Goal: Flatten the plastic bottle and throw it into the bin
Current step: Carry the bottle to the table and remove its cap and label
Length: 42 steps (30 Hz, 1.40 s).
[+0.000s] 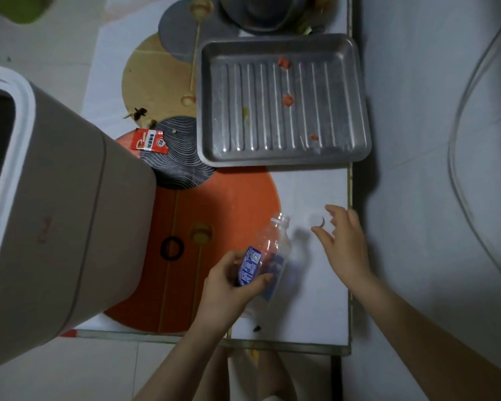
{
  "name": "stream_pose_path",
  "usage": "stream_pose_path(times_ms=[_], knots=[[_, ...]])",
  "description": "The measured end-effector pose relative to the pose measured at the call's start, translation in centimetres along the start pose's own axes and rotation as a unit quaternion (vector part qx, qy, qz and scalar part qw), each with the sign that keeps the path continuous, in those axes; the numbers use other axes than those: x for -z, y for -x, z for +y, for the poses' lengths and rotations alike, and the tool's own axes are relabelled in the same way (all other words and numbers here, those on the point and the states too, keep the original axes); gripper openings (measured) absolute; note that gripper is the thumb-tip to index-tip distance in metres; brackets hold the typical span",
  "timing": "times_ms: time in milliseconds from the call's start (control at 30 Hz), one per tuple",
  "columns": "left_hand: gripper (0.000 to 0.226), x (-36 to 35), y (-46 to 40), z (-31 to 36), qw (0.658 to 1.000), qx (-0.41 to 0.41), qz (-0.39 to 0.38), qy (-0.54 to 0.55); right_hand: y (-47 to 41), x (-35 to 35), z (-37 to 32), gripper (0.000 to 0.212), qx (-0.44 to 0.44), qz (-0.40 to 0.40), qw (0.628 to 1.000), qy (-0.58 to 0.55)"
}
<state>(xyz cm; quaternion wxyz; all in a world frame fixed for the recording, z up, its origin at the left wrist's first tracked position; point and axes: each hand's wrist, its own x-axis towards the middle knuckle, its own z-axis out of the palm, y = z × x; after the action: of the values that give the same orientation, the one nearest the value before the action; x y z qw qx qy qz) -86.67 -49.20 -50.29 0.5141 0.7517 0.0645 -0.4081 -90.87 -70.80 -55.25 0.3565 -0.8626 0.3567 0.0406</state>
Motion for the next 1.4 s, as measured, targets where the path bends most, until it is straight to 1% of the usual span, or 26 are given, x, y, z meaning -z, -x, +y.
stream_pose_path(times_ms=[67, 100, 167, 233, 267, 333, 367, 433, 500, 567, 633, 667, 700, 767, 800, 833, 867, 933, 1000, 1033, 1100, 1200, 1233, 1300, 1367, 1400], knots=[[0.031, -0.5, -0.2, 0.4, 0.999, 0.019, 0.009, 0.026, 2.0, 0.5, -0.5, 0.035, -0.024, 0.017, 0.996, -0.087], [0.030, -0.9, -0.1, 0.7, 0.999, 0.032, 0.011, 0.042, 3.3, 0.7, -0.8, 0.034, -0.034, -0.002, 0.991, -0.126], [0.029, -1.8, -0.3, 1.1, 0.995, 0.055, 0.007, 0.080, 5.6, 0.7, -1.7, 0.042, -0.050, -0.089, 0.973, -0.206], [0.029, -2.7, -0.5, 1.4, 0.990, 0.072, -0.009, 0.120, 7.4, 0.6, -2.7, 0.061, -0.080, -0.176, 0.945, -0.263], [0.030, -3.1, -0.7, 1.5, 0.987, 0.080, -0.017, 0.135, 7.9, 0.4, -2.9, 0.073, -0.085, -0.197, 0.940, -0.267], [0.034, -3.7, -1.2, 1.3, 0.982, 0.099, -0.033, 0.157, 8.5, -0.2, -2.8, 0.095, -0.081, -0.192, 0.950, -0.230], [0.035, -3.8, -1.5, 1.1, 0.980, 0.105, -0.043, 0.164, 8.6, -0.5, -2.7, 0.100, -0.080, -0.177, 0.959, -0.206], [0.034, -4.1, -2.0, 0.6, 0.980, 0.107, -0.056, 0.158, 8.3, -1.1, -2.3, 0.103, -0.062, -0.155, 0.974, -0.151], [0.034, -4.3, -2.5, 0.1, 0.989, 0.097, -0.032, 0.109, 7.9, -1.6, -1.8, 0.100, -0.011, -0.147, 0.986, -0.075], [0.037, -4.3, -3.0, -0.3, 0.997, 0.064, 0.011, 0.039, 7.2, -1.8, -1.6, 0.099, 0.035, -0.155, 0.987, -0.020], [0.049, -4.0, -3.3, -0.4, 0.997, 0.027, 0.054, -0.048, 6.4, -1.8, -1.6, 0.098, 0.066, -0.180, 0.981, 0.005], [0.062, -3.8, -3.4, -0.5, 0.992, 0.013, 0.080, -0.095, 6.1, -1.8, -1.6, 0.096, 0.086, -0.188, 0.978, 0.027], [0.079, -3.7, -3.4, -0.6, 0.983, 0.002, 0.110, -0.148, 5.8, -1.8, -1.6, 0.093, 0.108, -0.193, 0.974, 0.052], [0.114, -3.4, -3.3, -0.7, 0.951, -0.028, 0.168, -0.258, 5.4, -1.8, -1.5, 0.087, 0.140, -0.204, 0.965, 0.083], [0.122, -3.2, -3.3, -0.7, 0.932, -0.059, 0.175, -0.313, 5.2, -1.7, -1.5, 0.084, 0.148, -0.215, 0.961, 0.090], [0.125, -3.1, -3.4, -0.8, 0.911, -0.098, 0.163, -0.366, 5.1, -1.7, -1.3, 0.082, 0.155, -0.228, 0.957, 0.097], [0.122, -3.0, -3.7, -0.9, 0.890, -0.135, 0.133, -0.416, 5.0, -1.7, -1.2, 0.081, 0.159, -0.240, 0.952, 0.103], [0.104, -2.6, -4.5, -1.1, 0.845, -0.182, 0.050, -0.500, 4.8, -1.5, -1.0, 0.080, 0.163, -0.261, 0.945, 0.108], [0.080, -2.1, -5.0, -1.5, 0.806, -0.195, -0.003, -0.559, 4.6, -1.4, -1.0, 0.081, 0.155, -0.277, 0.944, 0.089], [0.072, -1.8, -5.1, -1.8, 0.799, -0.190, -0.010, -0.571, 4.5, -1.3, -1.0, 0.080, 0.140, -0.272, 0.949, 0.072], [0.066, -1.4, -5.0, -2.4, 0.798, -0.174, -0.001, -0.577, 4.2, -1.7, -1.5, 0.069, 0.102, -0.219, 0.969, 0.044], [0.066, -0.8, -4.4, -3.0, 0.797, -0.152, 0.003, -0.585, 3.4, -3.4, -3.2, 0.052, 0.087, -0.109, 0.988, 0.063], [0.065, -0.6, -4.1, -3.1, 0.800, -0.148, -0.001, -0.581, 3.2, -4.0, -3.8, 0.050, 0.090, -0.092, 0.989, 0.075], [0.059, -0.3, -3.7, -3.0, 0.819, -0.151, 0.001, -0.554, 2.9, -5.3, -4.6, 0.050, 0.100, -0.077, 0.987, 0.104], [0.058, -0.3, -3.6, -2.4, 0.835, -0.170, 0.043, -0.522, 2.8, -6.4, -4.9, 0.050, 0.106, -0.060, 0.982, 0.144], [0.061, -0.4, -3.9, -2.0, 0.836, -0.179, 0.072, -0.513, 2.8, -6.9, -5.0, 0.050, 0.103, -0.053, 0.980, 0.162]])
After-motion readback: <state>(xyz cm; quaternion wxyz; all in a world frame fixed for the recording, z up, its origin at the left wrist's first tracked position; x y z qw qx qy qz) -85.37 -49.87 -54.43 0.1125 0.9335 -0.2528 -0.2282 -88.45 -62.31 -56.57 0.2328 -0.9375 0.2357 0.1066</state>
